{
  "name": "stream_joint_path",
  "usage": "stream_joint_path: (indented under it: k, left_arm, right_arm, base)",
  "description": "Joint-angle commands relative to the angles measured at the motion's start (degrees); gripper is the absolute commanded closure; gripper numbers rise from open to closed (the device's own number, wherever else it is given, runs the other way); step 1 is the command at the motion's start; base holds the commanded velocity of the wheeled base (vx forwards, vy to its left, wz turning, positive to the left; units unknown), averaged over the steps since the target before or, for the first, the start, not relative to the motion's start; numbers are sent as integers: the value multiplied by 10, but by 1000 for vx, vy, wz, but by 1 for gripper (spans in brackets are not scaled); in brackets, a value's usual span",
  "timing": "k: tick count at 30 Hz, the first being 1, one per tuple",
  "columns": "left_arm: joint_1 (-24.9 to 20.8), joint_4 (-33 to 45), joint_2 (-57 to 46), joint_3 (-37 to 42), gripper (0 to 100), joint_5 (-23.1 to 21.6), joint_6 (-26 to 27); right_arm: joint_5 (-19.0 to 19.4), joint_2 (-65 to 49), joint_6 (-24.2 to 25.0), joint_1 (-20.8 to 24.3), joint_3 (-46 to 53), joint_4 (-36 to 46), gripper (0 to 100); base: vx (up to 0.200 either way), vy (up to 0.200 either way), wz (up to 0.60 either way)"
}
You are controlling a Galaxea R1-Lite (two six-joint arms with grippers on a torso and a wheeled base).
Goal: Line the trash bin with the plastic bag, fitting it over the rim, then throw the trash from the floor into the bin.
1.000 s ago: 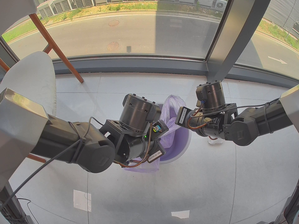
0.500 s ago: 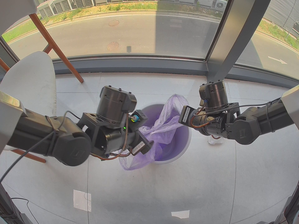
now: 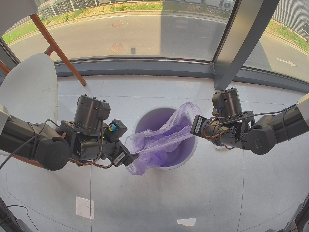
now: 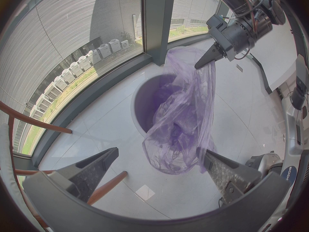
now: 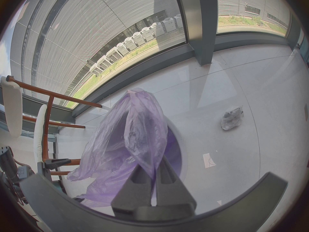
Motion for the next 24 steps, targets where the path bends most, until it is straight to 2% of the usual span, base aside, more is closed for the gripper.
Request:
stream_joint_path:
  k: [1, 11, 18, 20, 24]
  left_arm:
    - [5, -10, 3, 0, 0, -5, 0]
    - [25, -31, 10, -14, 0, -50, -5]
    - [27, -36, 2, -14, 0, -106, -8]
    - [37, -59, 3, -14, 0, -127, -27]
    - [44, -69, 1, -14, 0, -136, -47]
  right_arm:
    - [0, -9, 5, 1, 3, -1, 100]
    - [1, -14, 1, -19, 24, -1, 100]
    - [1, -14, 0, -25, 24, -1, 100]
    - [1, -15, 0, -25, 25, -1, 100]
    - [1, -19, -1, -27, 31, -1, 100]
  base:
    - [0, 0, 0]
    - [0, 0, 0]
    - [0, 0, 0]
    - [0, 0, 0]
    - [0, 0, 0]
